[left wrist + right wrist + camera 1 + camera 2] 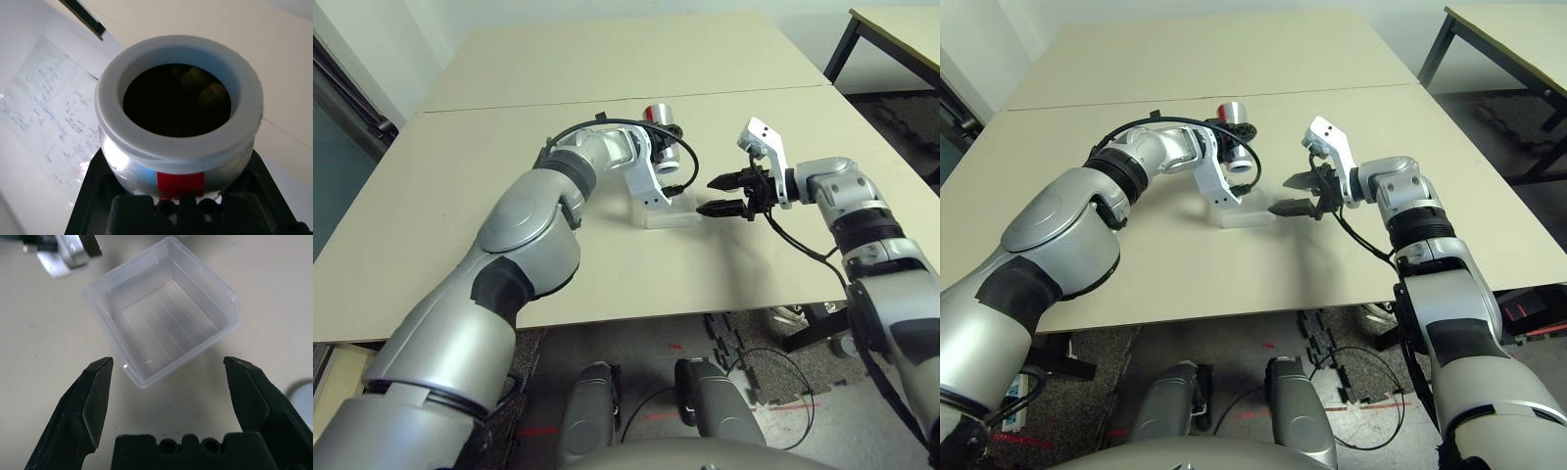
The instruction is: Pour the medicine from the bottle into the box.
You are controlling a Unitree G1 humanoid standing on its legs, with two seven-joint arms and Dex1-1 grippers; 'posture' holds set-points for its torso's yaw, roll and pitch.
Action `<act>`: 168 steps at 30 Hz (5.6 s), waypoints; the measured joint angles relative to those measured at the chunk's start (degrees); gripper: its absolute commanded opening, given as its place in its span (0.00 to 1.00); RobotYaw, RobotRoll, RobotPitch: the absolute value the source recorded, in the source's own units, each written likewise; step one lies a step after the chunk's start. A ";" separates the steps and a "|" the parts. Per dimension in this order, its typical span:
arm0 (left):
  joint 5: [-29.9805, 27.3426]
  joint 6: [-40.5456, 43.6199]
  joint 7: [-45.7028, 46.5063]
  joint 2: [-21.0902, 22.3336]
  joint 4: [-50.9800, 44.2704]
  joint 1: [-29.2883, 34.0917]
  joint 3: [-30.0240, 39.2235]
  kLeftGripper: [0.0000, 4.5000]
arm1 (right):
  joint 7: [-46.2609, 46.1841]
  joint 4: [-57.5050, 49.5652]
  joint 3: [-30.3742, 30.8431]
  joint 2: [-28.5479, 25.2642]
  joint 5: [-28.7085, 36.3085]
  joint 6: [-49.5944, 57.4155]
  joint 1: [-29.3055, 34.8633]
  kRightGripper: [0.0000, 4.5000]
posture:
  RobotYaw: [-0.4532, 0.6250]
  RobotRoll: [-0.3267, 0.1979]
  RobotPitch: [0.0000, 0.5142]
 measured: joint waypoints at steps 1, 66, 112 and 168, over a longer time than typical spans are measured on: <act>0.00 0.28 0.00 0.05 0.02 0.00 0.00 0.57 | 0.04 -0.01 0.00 -0.02 0.00 0.00 0.05 1.00 | 0.42 0.62 0.13; 1.91 1.25 -1.72 -4.46 0.12 0.94 -2.63 0.57 | -0.45 5.52 1.04 1.76 -2.49 -4.82 -1.88 1.00 | 0.43 0.62 0.09; -66.83 26.60 -18.05 -0.45 -3.82 21.44 70.20 0.57 | 0.60 3.12 0.23 -0.29 -2.34 -3.60 -0.14 1.00 | 0.44 0.62 0.15; -84.14 66.44 -28.19 6.38 -71.14 53.77 75.96 0.99 | -3.12 -5.07 -2.78 -2.81 0.82 -1.53 4.52 1.00 | 0.54 0.62 0.31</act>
